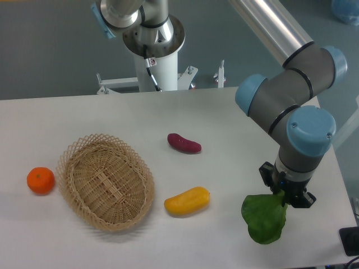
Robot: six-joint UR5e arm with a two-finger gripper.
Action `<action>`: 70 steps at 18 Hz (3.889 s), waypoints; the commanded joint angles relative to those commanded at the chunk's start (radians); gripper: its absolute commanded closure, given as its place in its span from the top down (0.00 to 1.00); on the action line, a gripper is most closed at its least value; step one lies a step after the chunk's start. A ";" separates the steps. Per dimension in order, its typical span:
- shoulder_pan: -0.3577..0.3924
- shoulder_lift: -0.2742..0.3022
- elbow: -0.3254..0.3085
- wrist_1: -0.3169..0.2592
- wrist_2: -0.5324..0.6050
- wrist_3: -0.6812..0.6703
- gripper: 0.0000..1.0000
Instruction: Place the green vegetable in the basket
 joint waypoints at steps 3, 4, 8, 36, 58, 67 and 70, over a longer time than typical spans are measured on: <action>-0.002 0.003 -0.006 0.002 0.003 -0.006 0.28; -0.005 0.005 -0.008 0.002 0.003 -0.009 0.28; -0.014 0.009 -0.008 -0.006 0.003 -0.041 0.29; -0.419 0.281 -0.497 0.144 -0.011 -0.261 0.30; -0.548 0.281 -0.548 0.230 -0.005 -0.330 1.00; -0.319 0.226 -0.398 0.221 -0.015 -0.226 1.00; -0.270 0.190 -0.333 0.216 -0.014 -0.219 1.00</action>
